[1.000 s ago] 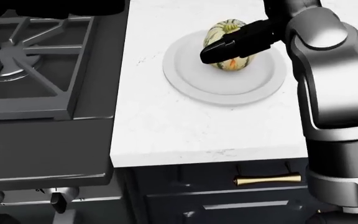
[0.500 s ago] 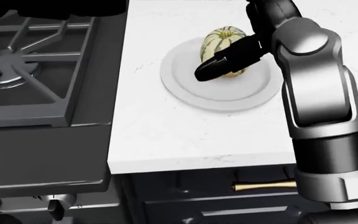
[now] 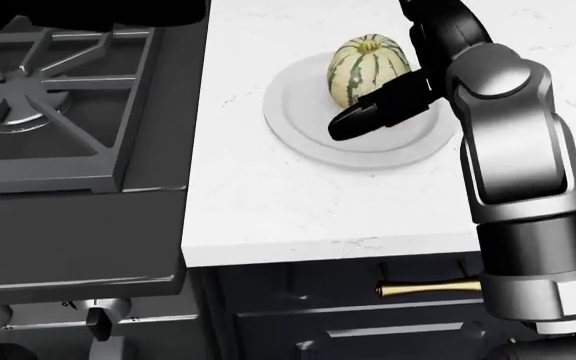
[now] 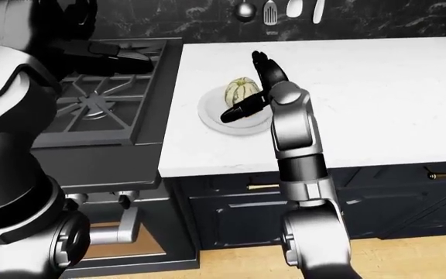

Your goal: Pick the squash from the plate and place it in the pan.

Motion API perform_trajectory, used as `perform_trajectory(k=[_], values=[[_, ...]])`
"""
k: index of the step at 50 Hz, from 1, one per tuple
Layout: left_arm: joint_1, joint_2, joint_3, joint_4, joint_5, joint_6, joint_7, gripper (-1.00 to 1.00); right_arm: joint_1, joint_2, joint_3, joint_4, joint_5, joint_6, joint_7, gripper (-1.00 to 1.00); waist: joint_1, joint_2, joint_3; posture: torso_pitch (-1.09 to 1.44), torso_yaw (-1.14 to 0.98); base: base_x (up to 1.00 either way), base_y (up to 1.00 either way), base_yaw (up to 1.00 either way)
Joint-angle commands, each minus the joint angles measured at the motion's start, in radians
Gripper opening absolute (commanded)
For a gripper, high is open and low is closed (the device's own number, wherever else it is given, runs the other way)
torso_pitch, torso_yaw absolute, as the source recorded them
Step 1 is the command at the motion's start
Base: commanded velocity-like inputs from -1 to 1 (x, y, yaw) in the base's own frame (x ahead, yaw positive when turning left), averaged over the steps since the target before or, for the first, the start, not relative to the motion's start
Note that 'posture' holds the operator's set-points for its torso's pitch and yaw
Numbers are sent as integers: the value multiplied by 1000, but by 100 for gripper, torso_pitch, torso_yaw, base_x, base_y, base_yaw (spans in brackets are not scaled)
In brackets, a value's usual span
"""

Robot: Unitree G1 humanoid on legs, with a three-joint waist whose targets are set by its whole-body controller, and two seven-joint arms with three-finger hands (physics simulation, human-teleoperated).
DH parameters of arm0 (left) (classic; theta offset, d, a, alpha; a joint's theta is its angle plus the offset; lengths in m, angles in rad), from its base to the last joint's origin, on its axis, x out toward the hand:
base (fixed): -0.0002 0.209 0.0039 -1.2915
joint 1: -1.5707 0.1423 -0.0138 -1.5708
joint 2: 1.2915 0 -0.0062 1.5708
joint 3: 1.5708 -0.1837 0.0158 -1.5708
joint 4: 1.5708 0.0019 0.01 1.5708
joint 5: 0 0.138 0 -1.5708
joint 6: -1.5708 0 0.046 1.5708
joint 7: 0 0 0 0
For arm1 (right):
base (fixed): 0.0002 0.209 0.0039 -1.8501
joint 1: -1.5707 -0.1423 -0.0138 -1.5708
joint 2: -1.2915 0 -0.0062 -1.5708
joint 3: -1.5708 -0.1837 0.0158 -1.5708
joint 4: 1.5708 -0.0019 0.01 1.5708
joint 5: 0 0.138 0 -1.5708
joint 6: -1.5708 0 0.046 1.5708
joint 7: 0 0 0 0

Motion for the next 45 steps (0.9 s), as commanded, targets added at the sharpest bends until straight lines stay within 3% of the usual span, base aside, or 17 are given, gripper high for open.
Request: perform_trajectory(k=[1, 40, 45], values=[[-31, 7, 8, -19, 3, -29, 2, 100, -41, -11, -6, -39, -5, -29, -7, 100, 1, 0, -31, 0, 0, 0, 0, 0], [-30, -1, 2, -27, 11, -26, -3, 100, -143, -48, -16, 238, 14, -164, -49, 100, 1, -3, -35, 0, 0, 0, 0, 0], [-30, 1, 3, -24, 12, -30, -4, 100, -154, -47, -15, 255, 12, -173, -50, 87, 1, -3, -34, 0, 0, 0, 0, 0]])
